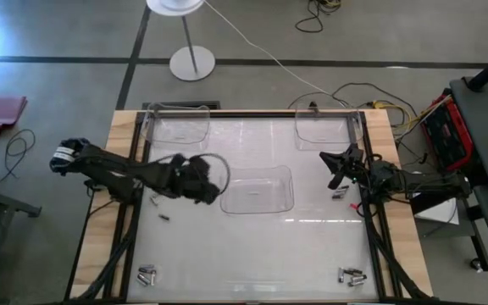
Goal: Sort batteries
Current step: Put the silver battery into the middle transparent bin
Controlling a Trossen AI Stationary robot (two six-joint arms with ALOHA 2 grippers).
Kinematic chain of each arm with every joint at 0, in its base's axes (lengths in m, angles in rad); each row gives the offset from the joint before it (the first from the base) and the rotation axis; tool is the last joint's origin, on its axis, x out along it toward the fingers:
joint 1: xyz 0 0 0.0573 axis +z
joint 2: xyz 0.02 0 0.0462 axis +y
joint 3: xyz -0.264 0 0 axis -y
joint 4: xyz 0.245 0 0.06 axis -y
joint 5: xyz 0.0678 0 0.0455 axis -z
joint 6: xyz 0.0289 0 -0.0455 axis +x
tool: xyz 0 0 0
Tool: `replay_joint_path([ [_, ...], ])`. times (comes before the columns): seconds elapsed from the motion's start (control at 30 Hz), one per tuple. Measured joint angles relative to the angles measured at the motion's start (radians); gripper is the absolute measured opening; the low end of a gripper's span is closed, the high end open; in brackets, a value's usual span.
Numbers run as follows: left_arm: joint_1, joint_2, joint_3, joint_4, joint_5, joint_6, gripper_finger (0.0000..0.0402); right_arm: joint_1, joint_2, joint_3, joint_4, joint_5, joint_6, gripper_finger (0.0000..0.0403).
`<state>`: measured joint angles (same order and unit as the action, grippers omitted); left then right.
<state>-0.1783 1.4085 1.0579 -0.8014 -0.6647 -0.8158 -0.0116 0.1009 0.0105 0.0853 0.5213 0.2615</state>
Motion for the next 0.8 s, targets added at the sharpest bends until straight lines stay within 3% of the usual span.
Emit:
replay_joint_path([
  [0.2, 0.062, 0.049, 0.106, 0.279, 0.204, 0.496, 0.0024, 0.000, 0.000, 0.000, 0.000, 0.000, 0.000, 0.0013],
  [0.3, 0.087, 0.104, 0.166, 0.304, 0.306, 0.714, 0.0023, 0.000, 0.000, 0.000, 0.000, 0.000, 0.000, 0.0013],
  [0.4, 0.119, 0.170, 0.257, 0.282, 0.361, 0.836, 0.0023, 0.000, 0.000, 0.000, 0.000, 0.000, 0.000, 0.0013],
  [0.57, 0.162, 0.319, 0.448, 0.113, 0.488, 1.161, 0.0022, 0.000, 0.000, 0.000, 0.000, 0.000, 0.000, 0.0013],
  [0.7, 0.181, 0.465, 0.633, -0.142, 0.440, 1.518, 0.0022, 0.000, 0.000, 0.000, 0.000, 0.000, 0.000, 0.0013],
  [0.8, 0.184, 0.588, 0.792, -0.315, 0.374, 1.681, 0.0022, 0.000, 0.000, 0.000, 0.000, 0.000, 0.000, 0.0013],
])
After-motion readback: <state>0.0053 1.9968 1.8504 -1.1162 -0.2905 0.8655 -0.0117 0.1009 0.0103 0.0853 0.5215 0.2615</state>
